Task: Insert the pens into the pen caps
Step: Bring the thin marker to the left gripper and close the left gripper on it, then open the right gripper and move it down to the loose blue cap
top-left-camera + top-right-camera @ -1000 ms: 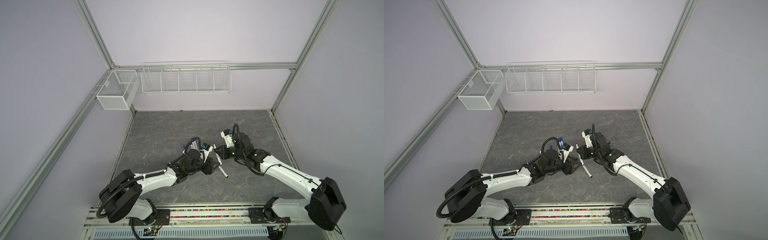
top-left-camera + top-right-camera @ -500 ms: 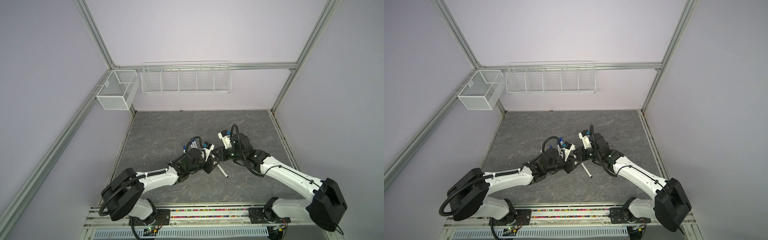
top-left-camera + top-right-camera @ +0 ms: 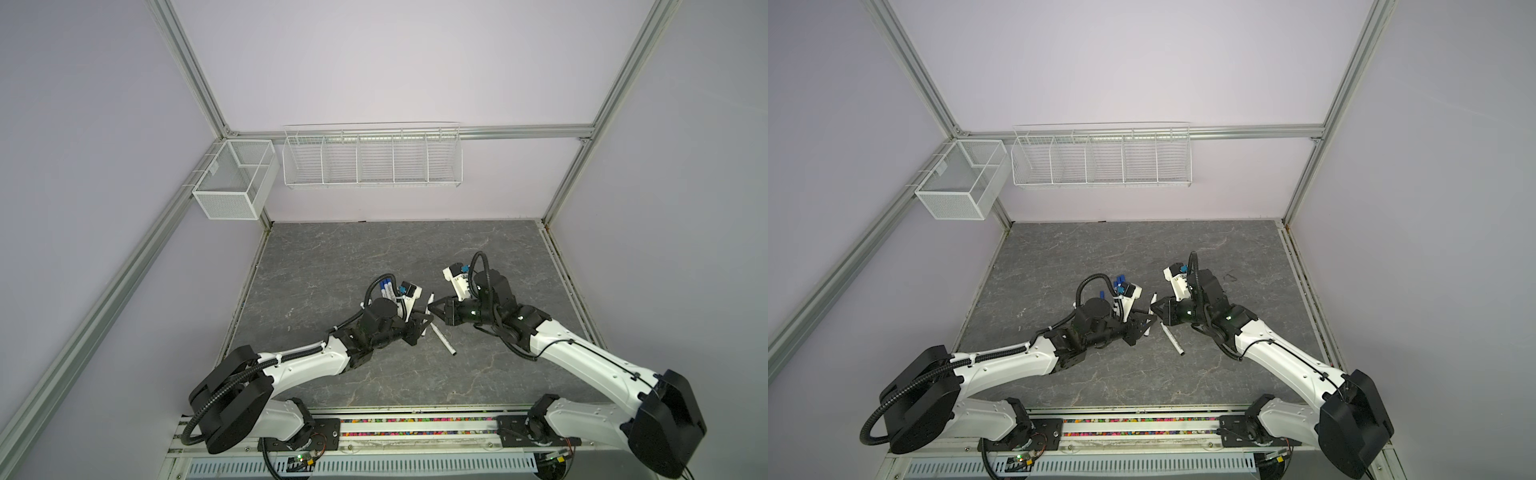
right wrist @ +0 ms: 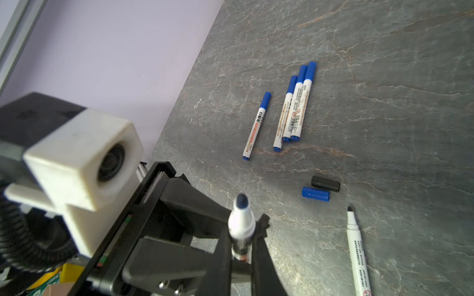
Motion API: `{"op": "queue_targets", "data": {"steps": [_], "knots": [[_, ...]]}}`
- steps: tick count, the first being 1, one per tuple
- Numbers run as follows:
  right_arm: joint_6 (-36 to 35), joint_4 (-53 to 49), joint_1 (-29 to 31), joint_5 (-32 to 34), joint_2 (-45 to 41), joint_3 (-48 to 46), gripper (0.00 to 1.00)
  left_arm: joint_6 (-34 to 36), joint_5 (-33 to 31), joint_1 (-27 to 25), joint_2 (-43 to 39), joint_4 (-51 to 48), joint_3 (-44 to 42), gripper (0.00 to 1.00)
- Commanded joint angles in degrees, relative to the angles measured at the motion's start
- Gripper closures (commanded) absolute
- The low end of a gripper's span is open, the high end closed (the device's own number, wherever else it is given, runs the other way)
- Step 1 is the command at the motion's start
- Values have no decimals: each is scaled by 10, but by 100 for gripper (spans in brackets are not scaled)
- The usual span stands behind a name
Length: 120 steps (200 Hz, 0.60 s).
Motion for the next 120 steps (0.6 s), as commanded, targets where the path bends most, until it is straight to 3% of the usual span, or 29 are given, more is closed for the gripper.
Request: {"op": "queue_targets", "data": {"steps": [1,40,55,73,84,103,120], "knots": [[-2,-11,-3,-47,-2,-15,93,8,-12,2,-3,5,-2,79],[-2,-19,-2,-44,1,-13,93,1,-13,2,8,2,3,100],[-3,-34,-2,-23,4,-11,89,-7,-35,2,6,-5,0,100],[-12,-67,1,16,20,-6,69,-30,-111,2,4,-36,-3,100],[-24,-85,10,30,38,0,61,-53,-167,2,1,-52,-10,100],[-40,-106,25,50,78,9,57,-85,-266,3,-13,-65,-33,100],[-43,-126,35,68,124,27,56,-93,-317,4,-33,-87,-43,100]]}}
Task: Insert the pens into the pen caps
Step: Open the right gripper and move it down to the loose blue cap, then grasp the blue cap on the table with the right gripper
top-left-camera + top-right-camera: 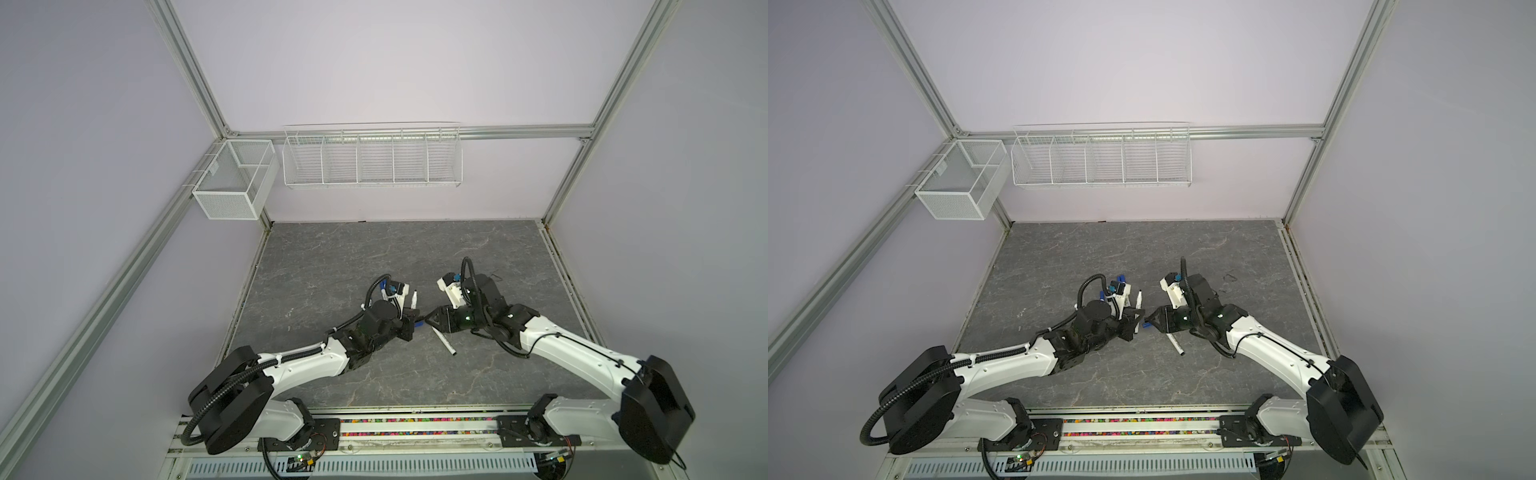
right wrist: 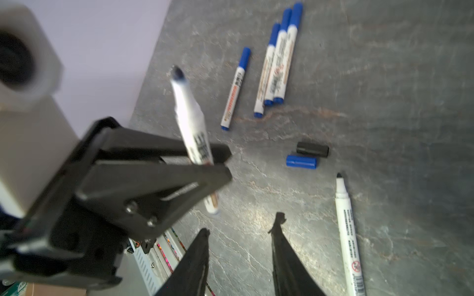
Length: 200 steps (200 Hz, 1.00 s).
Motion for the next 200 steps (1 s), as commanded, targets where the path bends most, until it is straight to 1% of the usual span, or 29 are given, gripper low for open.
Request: {"op": "queue_targets", "data": {"steps": [1,13,16,29,57,79,104,138,156,200], "knots": [[-19,-58,15,37,53,25,56,-37,-137,3,-28,-44,-18,100],[-23,-71,24,50,86,37,54,-41,-156,4,-40,-58,-20,100],[-24,-74,27,54,95,54,53,-43,-160,4,-44,-60,-21,100],[-25,-86,36,69,129,78,50,-56,-177,5,-53,-67,-26,100],[-25,-101,51,91,189,125,43,-59,-184,6,-67,-68,-37,100],[-13,-140,59,147,230,168,40,-59,-184,6,-76,-73,-42,100],[-6,-177,69,190,277,217,36,-57,-186,6,-82,-73,-45,100],[17,-214,76,254,323,264,35,-56,-184,7,-82,-74,-46,100],[24,-221,76,263,341,277,35,-53,-183,6,-82,-77,-45,100],[25,-219,76,260,371,297,35,-48,-174,8,-77,-74,-45,100]]}}
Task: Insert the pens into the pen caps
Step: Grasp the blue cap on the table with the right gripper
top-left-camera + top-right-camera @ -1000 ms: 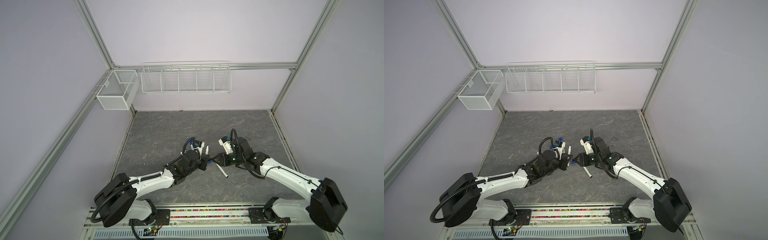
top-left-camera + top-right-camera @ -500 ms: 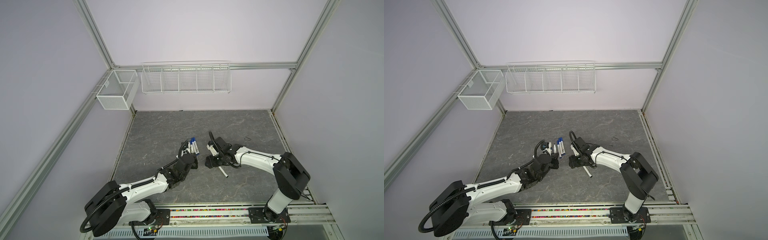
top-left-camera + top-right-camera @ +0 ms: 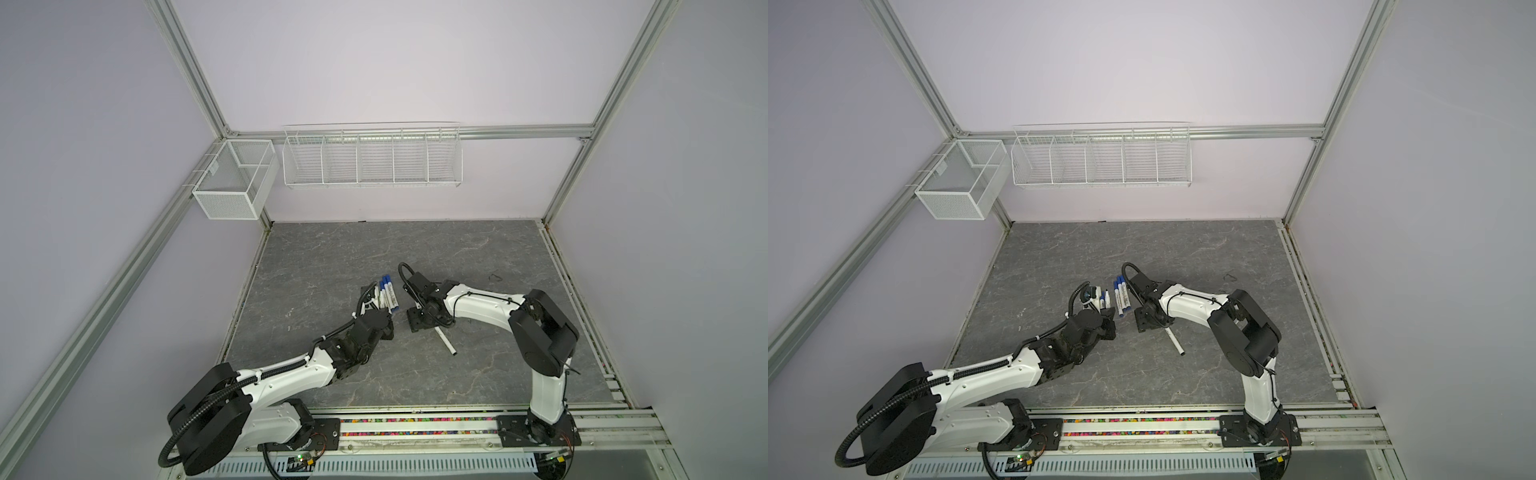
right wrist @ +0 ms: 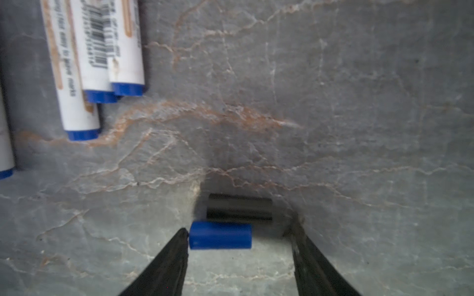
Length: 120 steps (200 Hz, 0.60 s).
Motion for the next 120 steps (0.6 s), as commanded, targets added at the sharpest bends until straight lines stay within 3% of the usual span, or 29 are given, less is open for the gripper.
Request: {"op": "queue_targets", "data": {"steps": [1,63,120], "knots": [[13,-19,3,14,14,15,35,1,-1,4,-3,-1,-3,100],[13,-27,5,36,18,6,35,2,11,5,3,4,-2,100],[11,-29,6,83,-30,-35,35,1,20,5,9,10,1,100]]}}
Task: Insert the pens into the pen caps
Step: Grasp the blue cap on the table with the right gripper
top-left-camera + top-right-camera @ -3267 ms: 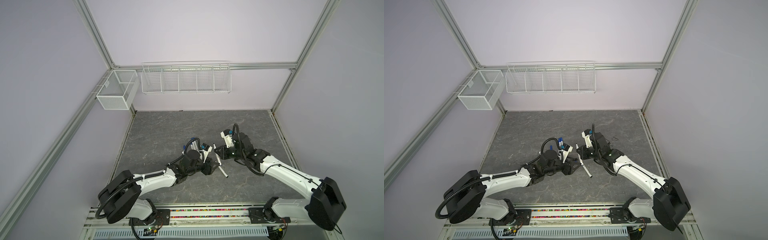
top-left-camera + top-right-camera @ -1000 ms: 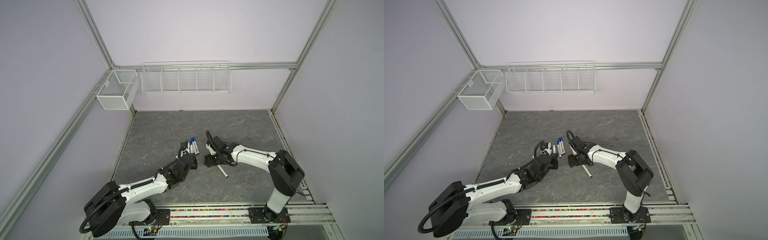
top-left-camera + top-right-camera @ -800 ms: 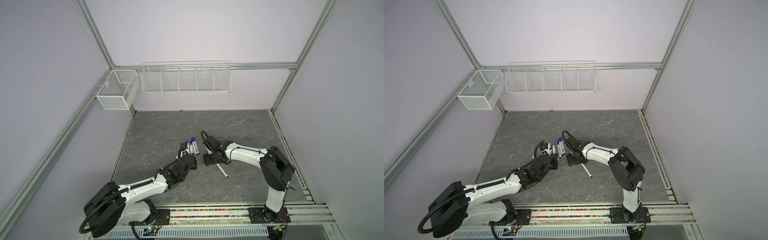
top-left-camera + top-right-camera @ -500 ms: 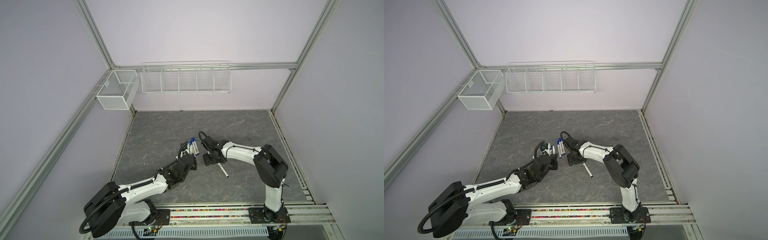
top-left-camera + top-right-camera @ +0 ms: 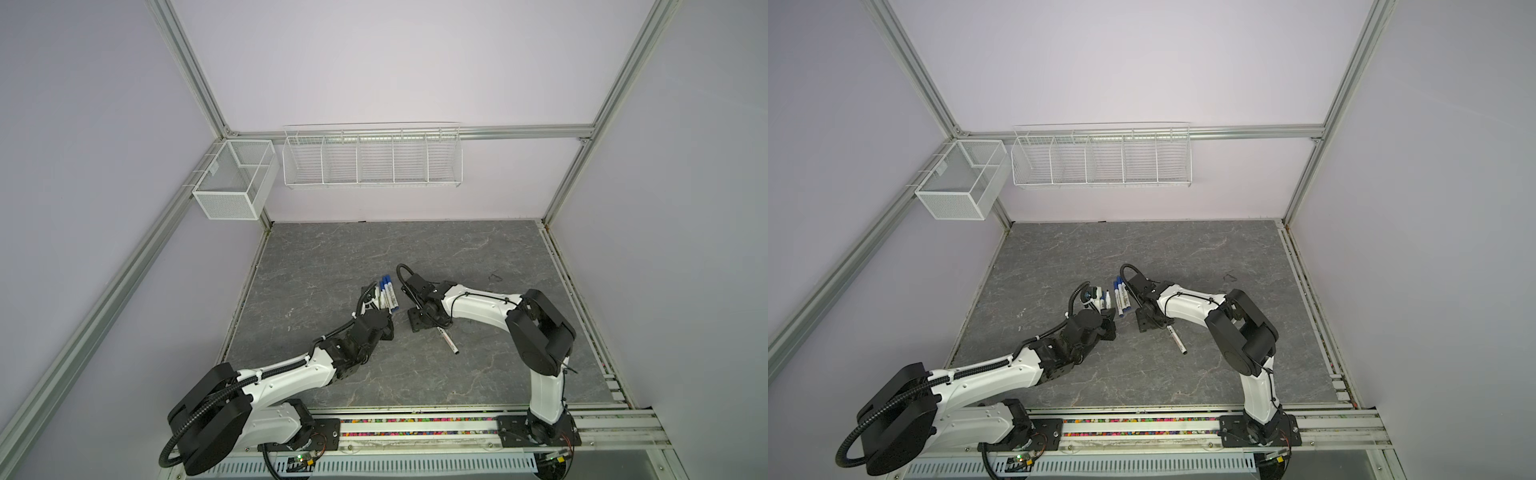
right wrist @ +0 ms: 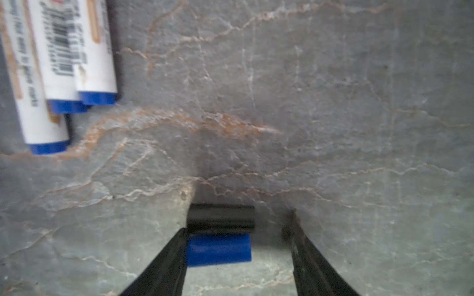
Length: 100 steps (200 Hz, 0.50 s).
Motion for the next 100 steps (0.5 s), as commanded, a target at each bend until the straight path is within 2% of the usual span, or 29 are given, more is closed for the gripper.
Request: {"op": "queue_targets", "data": {"steps": [1,41,100], "knots": [[8,-23,2,37,-28,-26,35,-2,8,3,6,9,1,100],[5,-33,1,56,-60,-43,35,-2,16,3,13,11,4,100],[-2,4,1,16,-117,-98,37,-4,26,3,18,16,4,100]]}}
